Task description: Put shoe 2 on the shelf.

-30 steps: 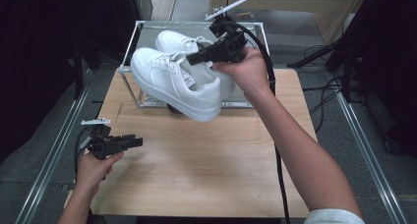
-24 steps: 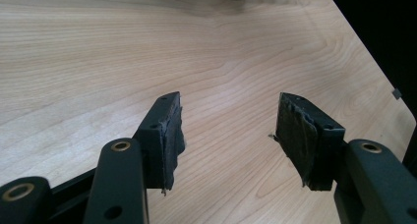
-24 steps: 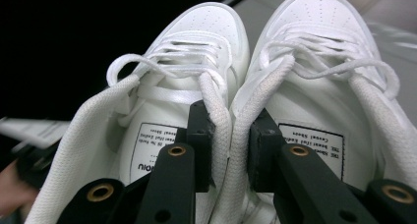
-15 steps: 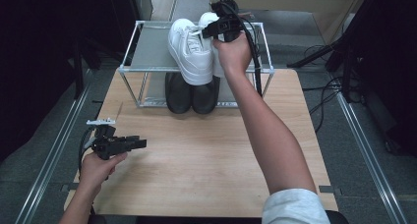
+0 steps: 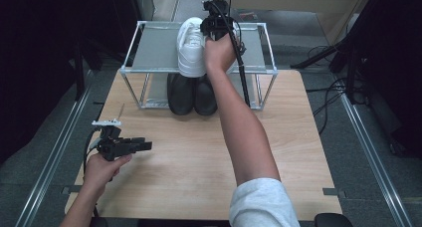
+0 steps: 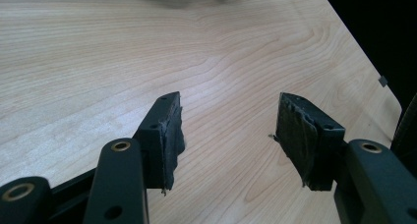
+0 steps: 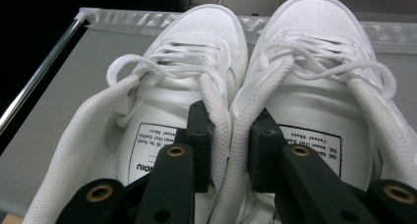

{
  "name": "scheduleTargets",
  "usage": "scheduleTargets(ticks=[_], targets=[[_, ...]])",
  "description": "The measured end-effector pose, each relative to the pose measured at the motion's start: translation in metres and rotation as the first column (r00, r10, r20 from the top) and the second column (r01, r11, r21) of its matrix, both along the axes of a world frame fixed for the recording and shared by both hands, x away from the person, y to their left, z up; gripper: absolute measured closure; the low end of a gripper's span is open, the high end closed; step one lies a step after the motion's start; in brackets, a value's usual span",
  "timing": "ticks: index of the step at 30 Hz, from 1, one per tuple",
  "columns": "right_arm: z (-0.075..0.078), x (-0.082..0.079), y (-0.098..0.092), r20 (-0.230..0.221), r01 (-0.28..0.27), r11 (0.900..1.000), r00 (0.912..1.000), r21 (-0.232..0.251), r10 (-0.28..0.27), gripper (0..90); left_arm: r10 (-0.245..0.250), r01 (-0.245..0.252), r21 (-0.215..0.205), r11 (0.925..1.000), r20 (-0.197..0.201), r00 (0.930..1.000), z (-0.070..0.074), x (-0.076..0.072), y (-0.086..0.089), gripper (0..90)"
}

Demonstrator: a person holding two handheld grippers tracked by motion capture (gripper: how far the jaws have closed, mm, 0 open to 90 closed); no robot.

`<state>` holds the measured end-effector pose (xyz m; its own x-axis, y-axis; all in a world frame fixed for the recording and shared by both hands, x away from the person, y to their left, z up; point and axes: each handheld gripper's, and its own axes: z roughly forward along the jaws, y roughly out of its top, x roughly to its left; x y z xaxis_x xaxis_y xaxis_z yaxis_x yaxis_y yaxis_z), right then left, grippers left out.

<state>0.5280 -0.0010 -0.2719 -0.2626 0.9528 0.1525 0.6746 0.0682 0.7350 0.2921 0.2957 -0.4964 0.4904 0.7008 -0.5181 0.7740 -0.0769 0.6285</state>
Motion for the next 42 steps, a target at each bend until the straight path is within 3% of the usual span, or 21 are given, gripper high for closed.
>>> scheduleTargets(ticks=[11, 19, 29, 42], targets=[[-0.003, 0.007, 0.014, 0.025, 0.055, 0.998, 0.9982, -0.038, -0.054, 75.2, -0.001, 0.001, -0.010, 0.9999, 0.002, 1.0000, 0.001, 0.000, -0.001, 43.4], [-0.005, 0.005, 0.019, 0.036, 0.042, 0.997, 0.9986, -0.070, -0.039, 69.7, -0.018, 0.018, 0.000, 0.9998, -0.001, 0.9998, 0.001, 0.000, -0.003, 43.3], [-0.005, 0.002, 0.018, 0.036, 0.028, 0.997, 0.9990, -0.075, -0.025, 56.9, -0.018, 0.018, 0.000, 0.9998, -0.009, 0.9998, 0.000, 0.001, -0.004, 43.3], [0.007, -0.009, 0.010, 0.027, -0.007, 0.998, 0.9996, -0.065, 0.009, 44.0, -0.030, 0.031, 0.015, 0.9994, -0.013, 0.9995, 0.000, 0.001, -0.004, 43.3]])
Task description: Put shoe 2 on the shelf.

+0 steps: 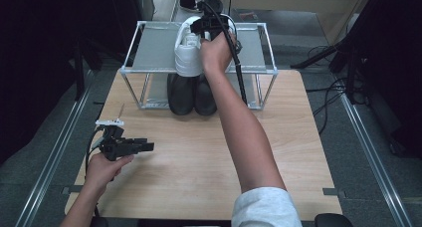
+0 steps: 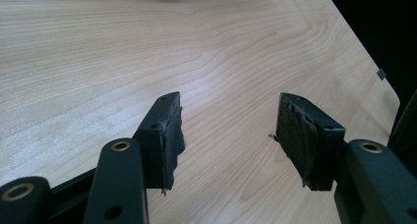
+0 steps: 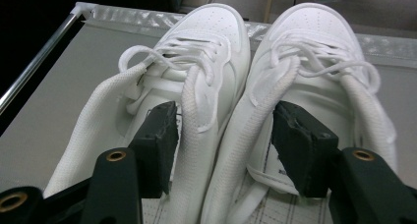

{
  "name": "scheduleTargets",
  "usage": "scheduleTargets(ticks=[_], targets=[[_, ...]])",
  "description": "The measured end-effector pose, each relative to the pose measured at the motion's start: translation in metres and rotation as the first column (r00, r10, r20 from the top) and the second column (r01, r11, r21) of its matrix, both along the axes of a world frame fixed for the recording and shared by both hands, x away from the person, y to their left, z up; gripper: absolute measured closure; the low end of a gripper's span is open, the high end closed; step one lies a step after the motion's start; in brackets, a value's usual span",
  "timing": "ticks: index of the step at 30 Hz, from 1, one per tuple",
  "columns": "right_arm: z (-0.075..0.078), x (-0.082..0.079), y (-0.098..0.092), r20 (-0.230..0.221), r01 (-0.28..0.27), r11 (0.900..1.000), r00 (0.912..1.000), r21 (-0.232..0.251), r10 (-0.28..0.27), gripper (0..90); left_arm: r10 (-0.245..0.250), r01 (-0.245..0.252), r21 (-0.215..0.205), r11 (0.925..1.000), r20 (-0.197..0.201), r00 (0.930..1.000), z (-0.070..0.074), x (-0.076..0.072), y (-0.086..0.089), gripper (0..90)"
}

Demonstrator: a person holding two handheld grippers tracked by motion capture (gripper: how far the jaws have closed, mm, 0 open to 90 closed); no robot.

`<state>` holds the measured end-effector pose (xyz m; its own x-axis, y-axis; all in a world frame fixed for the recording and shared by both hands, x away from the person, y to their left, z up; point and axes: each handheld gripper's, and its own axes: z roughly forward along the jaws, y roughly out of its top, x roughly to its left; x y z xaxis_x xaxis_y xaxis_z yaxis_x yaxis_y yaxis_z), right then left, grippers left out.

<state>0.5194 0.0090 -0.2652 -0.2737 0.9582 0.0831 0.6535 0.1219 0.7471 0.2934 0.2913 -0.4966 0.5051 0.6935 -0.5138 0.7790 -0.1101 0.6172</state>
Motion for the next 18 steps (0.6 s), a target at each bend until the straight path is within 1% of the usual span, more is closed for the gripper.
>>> scheduleTargets(ticks=[1, 5, 9, 13, 15, 16, 17, 18], targets=[[0.001, -0.001, -0.002, 0.004, -0.007, 1.000, 1.0000, 0.004, 0.007, 43.6, 0.005, -0.005, -0.001, 1.0000, 0.001, 1.0000, 0.000, 0.000, -0.001, 43.3], [0.004, -0.005, -0.005, -0.024, -0.027, 0.999, 0.9993, 0.032, 0.027, 42.6, 0.003, -0.003, 0.001, 1.0000, -0.003, 1.0000, -0.001, 0.000, -0.001, 43.2], [0.006, -0.009, -0.007, -0.031, -0.046, 0.998, 0.9984, 0.032, 0.047, 41.2, 0.004, -0.004, 0.003, 1.0000, 0.000, 1.0000, -0.001, 0.000, -0.002, 43.1], [0.009, -0.015, -0.008, -0.025, -0.071, 0.997, 0.9971, 0.032, 0.072, 40.3, 0.001, -0.001, 0.001, 1.0000, -0.003, 1.0000, -0.001, 0.000, -0.001, 43.0], [0.010, -0.020, -0.008, -0.014, -0.087, 0.996, 0.9961, 0.022, 0.087, 39.8, 0.002, -0.002, 0.000, 1.0000, -0.005, 1.0000, -0.001, 0.000, -0.002, 43.0], [0.010, -0.023, -0.008, -0.008, -0.100, 0.995, 0.9950, 0.015, 0.100, 39.6, 0.001, -0.001, 0.003, 1.0000, 0.000, 1.0000, -0.001, 0.000, -0.002, 43.0], [0.010, -0.025, -0.008, -0.004, -0.113, 0.994, 0.9936, 0.009, 0.113, 39.5, 0.001, -0.001, 0.000, 1.0000, -0.005, 1.0000, -0.001, 0.000, -0.002, 42.9], [0.010, -0.028, -0.007, -0.010, -0.123, 0.992, 0.9924, 0.013, 0.123, 39.0, 0.003, -0.003, -0.004, 1.0000, -0.008, 1.0000, -0.001, 0.000, -0.003, 42.9]])
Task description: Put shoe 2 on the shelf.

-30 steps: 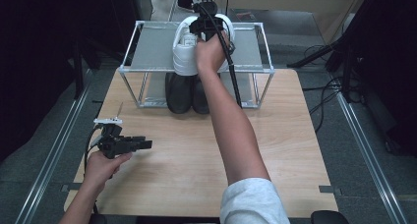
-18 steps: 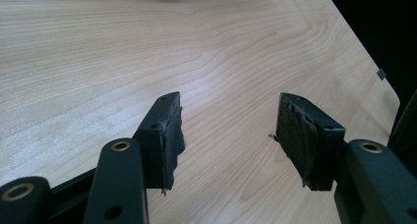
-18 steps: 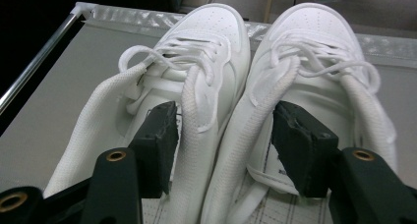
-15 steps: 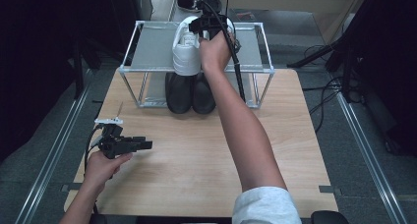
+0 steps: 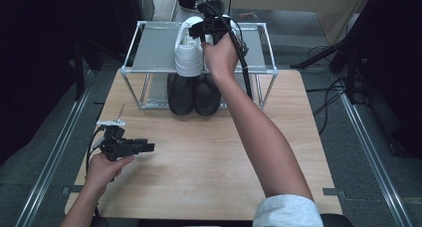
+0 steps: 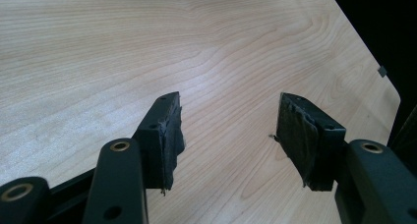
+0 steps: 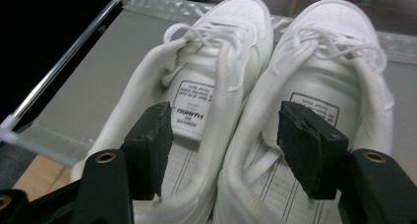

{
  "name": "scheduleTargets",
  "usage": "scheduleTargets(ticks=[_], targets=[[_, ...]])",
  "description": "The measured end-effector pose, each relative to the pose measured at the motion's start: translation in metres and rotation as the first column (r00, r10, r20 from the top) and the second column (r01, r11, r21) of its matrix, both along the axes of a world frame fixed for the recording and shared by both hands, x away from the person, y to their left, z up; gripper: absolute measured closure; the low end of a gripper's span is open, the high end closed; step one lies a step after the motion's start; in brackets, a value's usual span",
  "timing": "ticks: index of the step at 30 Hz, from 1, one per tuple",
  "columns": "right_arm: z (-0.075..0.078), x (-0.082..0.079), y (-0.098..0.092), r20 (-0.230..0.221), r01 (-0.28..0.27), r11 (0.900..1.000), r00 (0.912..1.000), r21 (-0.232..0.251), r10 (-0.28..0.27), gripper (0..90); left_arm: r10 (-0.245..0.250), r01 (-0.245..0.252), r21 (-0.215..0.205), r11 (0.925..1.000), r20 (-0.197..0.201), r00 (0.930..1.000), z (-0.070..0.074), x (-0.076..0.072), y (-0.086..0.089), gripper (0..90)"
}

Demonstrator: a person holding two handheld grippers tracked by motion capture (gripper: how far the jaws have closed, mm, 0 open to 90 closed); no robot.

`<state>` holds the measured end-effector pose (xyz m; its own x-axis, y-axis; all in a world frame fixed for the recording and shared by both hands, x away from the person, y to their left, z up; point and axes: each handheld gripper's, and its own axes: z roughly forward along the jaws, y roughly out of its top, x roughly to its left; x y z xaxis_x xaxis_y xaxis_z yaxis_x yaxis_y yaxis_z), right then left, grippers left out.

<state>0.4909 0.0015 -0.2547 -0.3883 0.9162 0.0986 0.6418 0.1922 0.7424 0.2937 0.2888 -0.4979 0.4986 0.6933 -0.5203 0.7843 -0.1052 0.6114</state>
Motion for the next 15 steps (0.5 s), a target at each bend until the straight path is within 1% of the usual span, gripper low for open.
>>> scheduleTargets(ticks=[3, 7, 11, 13, 15], targets=[[0.001, -0.007, -0.001, -0.003, -0.024, 1.000, 0.9997, 0.017, 0.024, 38.6, -0.012, 0.012, 0.008, 0.9999, 0.001, 0.9999, 0.000, 0.000, 0.000, 42.8], [0.003, -0.020, -0.005, -0.012, -0.052, 0.998, 0.9986, 0.035, 0.052, 38.0, -0.009, 0.009, 0.006, 0.9999, 0.003, 1.0000, 0.000, 0.000, -0.001, 42.8], [0.004, -0.032, -0.010, 0.030, -0.063, 0.998, 0.9976, 0.011, 0.063, 37.2, -0.005, 0.005, 0.001, 1.0000, 0.001, 1.0000, 0.000, -0.001, -0.001, 42.8], [0.006, -0.037, -0.015, 0.042, -0.064, 0.998, 0.9971, 0.025, 0.063, 37.0, -0.008, 0.008, 0.002, 1.0000, 0.001, 1.0000, 0.000, -0.001, -0.001, 42.8], [0.007, -0.041, -0.019, 0.041, -0.074, 0.997, 0.9965, 0.039, 0.072, 37.0, -0.009, 0.009, 0.005, 0.9999, 0.004, 1.0000, 0.001, -0.001, -0.001, 42.8]])
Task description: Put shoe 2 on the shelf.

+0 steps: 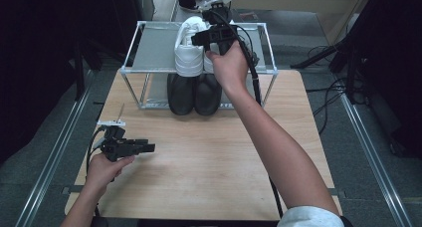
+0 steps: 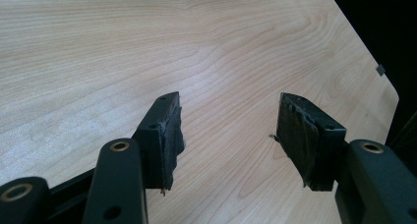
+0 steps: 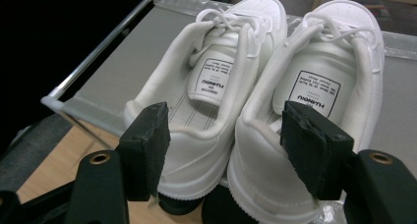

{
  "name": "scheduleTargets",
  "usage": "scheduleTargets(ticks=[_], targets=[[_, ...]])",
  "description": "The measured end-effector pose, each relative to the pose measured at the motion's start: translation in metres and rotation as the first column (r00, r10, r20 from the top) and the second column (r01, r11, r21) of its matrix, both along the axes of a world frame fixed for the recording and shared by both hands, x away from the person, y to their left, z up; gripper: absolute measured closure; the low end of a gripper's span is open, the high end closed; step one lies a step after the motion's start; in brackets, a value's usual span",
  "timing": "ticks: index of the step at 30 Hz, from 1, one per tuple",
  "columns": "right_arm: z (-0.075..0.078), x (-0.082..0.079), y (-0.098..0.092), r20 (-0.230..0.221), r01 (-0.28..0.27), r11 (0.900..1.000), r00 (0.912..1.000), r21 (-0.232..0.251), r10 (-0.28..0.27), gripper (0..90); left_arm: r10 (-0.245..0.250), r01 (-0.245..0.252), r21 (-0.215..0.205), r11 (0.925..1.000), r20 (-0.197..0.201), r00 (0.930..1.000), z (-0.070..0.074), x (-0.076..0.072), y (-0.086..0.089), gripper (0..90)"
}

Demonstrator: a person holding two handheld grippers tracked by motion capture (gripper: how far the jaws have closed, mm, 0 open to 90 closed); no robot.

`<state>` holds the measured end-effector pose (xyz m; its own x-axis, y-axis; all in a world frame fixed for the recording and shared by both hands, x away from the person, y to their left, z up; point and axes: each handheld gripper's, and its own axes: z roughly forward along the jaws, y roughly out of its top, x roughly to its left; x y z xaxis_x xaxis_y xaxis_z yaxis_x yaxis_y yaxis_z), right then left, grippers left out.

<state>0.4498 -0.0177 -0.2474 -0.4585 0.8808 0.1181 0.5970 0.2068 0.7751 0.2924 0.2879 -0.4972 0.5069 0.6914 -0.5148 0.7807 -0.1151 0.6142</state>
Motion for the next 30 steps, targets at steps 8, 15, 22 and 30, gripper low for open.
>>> scheduleTargets(ticks=[8, 15, 22, 30], targets=[[-0.005, -0.023, -0.010, 0.008, -0.056, 0.998, 0.9984, -0.002, 0.056, 37.0, -0.001, 0.001, -0.004, 1.0000, -0.005, 1.0000, -0.001, 0.000, -0.001, 42.7], [-0.015, -0.045, -0.023, 0.013, -0.096, 0.995, 0.9953, 0.029, 0.096, 36.9, -0.002, 0.002, -0.001, 1.0000, -0.002, 1.0000, 0.000, 0.000, -0.001, 42.5], [-0.035, -0.060, -0.033, 0.010, -0.140, 0.989, 0.9901, 0.040, 0.140, 36.3, -0.007, 0.007, 0.005, 1.0000, 0.008, 0.9999, 0.001, -0.001, -0.003, 42.0], [-0.063, -0.074, -0.045, 0.034, -0.177, 0.980, 0.9840, 0.085, 0.175, 35.5, -0.009, 0.009, 0.010, 0.9999, 0.016, 0.9998, 0.001, -0.001, -0.003, 41.4]])
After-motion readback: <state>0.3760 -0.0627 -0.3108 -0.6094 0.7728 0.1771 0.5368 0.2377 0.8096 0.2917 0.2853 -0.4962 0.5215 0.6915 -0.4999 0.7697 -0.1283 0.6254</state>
